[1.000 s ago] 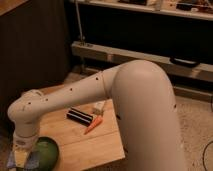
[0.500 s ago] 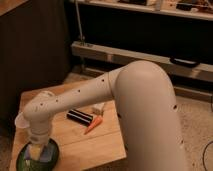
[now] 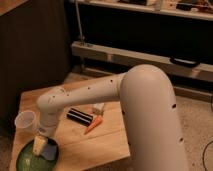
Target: Place the white sponge in the ceramic bowl
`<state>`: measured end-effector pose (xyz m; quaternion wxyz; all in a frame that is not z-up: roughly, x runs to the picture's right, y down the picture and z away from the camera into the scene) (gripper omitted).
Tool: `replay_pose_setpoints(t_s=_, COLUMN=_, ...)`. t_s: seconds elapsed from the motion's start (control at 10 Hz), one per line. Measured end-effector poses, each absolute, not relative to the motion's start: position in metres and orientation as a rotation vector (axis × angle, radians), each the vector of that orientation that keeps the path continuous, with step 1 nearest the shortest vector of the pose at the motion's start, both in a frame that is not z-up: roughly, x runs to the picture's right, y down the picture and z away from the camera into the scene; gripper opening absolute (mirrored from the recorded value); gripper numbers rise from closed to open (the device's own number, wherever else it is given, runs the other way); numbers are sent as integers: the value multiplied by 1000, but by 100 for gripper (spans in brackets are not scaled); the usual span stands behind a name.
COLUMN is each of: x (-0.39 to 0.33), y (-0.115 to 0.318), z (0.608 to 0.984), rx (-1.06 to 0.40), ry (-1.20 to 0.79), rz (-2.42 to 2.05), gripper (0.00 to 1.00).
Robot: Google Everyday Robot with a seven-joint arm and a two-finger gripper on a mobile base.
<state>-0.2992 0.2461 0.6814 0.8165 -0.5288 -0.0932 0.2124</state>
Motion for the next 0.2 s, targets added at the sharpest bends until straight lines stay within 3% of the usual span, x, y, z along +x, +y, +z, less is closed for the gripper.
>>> replay_pose_setpoints(t_s=0.2, x=-303, y=241, z=671, rx=-1166, ry=-233, rz=452, gripper=80)
